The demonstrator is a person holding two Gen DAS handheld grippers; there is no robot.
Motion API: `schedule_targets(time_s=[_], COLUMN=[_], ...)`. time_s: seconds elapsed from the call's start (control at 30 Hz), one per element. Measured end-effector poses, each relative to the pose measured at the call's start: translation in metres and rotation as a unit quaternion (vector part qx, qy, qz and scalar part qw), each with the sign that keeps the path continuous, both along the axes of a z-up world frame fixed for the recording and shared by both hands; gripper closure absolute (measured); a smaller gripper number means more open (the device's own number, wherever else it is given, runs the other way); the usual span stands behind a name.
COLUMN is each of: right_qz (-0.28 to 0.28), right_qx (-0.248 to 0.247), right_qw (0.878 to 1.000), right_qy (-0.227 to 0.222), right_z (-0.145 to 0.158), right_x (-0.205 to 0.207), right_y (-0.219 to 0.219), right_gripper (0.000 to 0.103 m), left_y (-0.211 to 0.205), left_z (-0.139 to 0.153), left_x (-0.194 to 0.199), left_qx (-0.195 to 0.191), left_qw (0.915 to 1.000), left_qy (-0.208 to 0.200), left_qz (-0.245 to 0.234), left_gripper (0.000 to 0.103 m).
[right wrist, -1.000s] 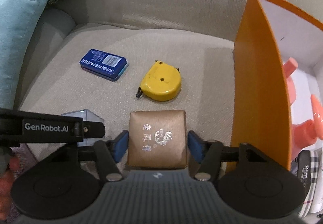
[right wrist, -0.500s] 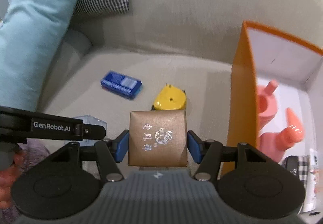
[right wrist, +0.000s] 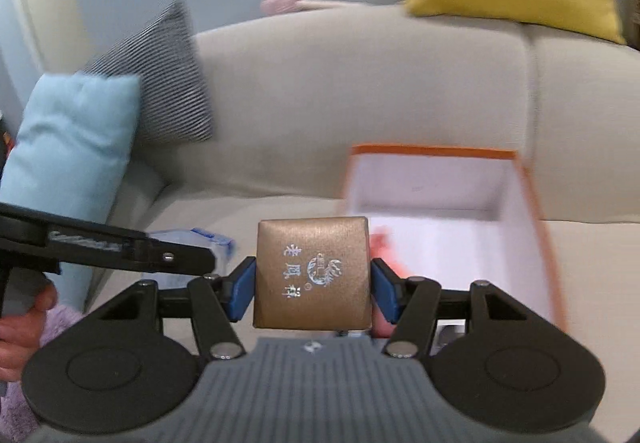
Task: Organize rigid objects
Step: 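Carry the clear cube box and brown gift box over the shoebox with both tools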
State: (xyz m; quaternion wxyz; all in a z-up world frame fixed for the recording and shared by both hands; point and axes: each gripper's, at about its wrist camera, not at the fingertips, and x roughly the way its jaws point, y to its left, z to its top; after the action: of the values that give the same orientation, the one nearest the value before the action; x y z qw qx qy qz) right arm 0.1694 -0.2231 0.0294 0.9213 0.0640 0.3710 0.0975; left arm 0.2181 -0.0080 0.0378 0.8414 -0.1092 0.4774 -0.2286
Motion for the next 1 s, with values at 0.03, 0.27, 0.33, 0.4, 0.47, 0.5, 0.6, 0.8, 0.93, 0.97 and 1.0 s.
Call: schedule_targets(time_s=[0.03,0.27,0.33,0.4,0.47,0.5,0.6,0.8,0.93,0.97,1.0], right_qz=[-0.008,-0.057,-0.053,-0.050,-0.051,-0.050,-0.049,-0.051,-0.048,-0.046,-0.045], right_qx=[-0.001,0.012,0.010,0.009,0.013,0.016,0.017,0.010,0.006,0.014,0.020], right_qw=[1.000,0.997,0.997,0.996,0.995,0.995,0.994,0.989,0.987,0.987,0.986], right_qy=[0.003,0.045,0.059,0.071,0.085,0.090,0.101,0.138,0.152,0.154,0.157], right_z=[0.001,-0.028,-0.046,-0.061,-0.076,-0.084,-0.101,-0.131,-0.144,-0.145,-0.145], right_x=[0.002,0.038,0.051,0.064,0.076,0.081,0.096,0.115,0.126,0.127,0.130], right_y=[-0.012,-0.077,-0.080,-0.083,-0.084,-0.085,-0.082,-0.076,-0.075,-0.076,-0.076], right_gripper=[0.041,0.041,0.041,0.041,0.041,0.041,0.041,0.041,0.041,0.041,0.041], left_y=[-0.012,-0.086,-0.100,-0.108,-0.114,-0.116,-0.123,-0.129,-0.131,-0.132,-0.133], left_z=[0.003,0.004,-0.002,-0.006,-0.011,-0.013,-0.021,-0.038,-0.049,-0.051,-0.053], left_x=[0.005,0.047,0.060,0.070,0.080,0.085,0.098,0.114,0.121,0.123,0.124], left_qx=[-0.004,0.005,0.013,0.016,0.021,0.024,0.030,0.033,0.035,0.035,0.036], left_qw=[0.9999,0.9969,0.9961,0.9955,0.9952,0.9949,0.9940,0.9924,0.9914,0.9911,0.9908], left_qy=[0.000,0.019,0.024,0.028,0.030,0.030,0.030,0.038,0.049,0.051,0.054], left_qz=[-0.013,-0.076,-0.084,-0.088,-0.091,-0.093,-0.101,-0.112,-0.117,-0.118,-0.119], left_gripper=[0.046,0.046,0.046,0.046,0.046,0.046,0.046,0.046,0.046,0.046,0.046])
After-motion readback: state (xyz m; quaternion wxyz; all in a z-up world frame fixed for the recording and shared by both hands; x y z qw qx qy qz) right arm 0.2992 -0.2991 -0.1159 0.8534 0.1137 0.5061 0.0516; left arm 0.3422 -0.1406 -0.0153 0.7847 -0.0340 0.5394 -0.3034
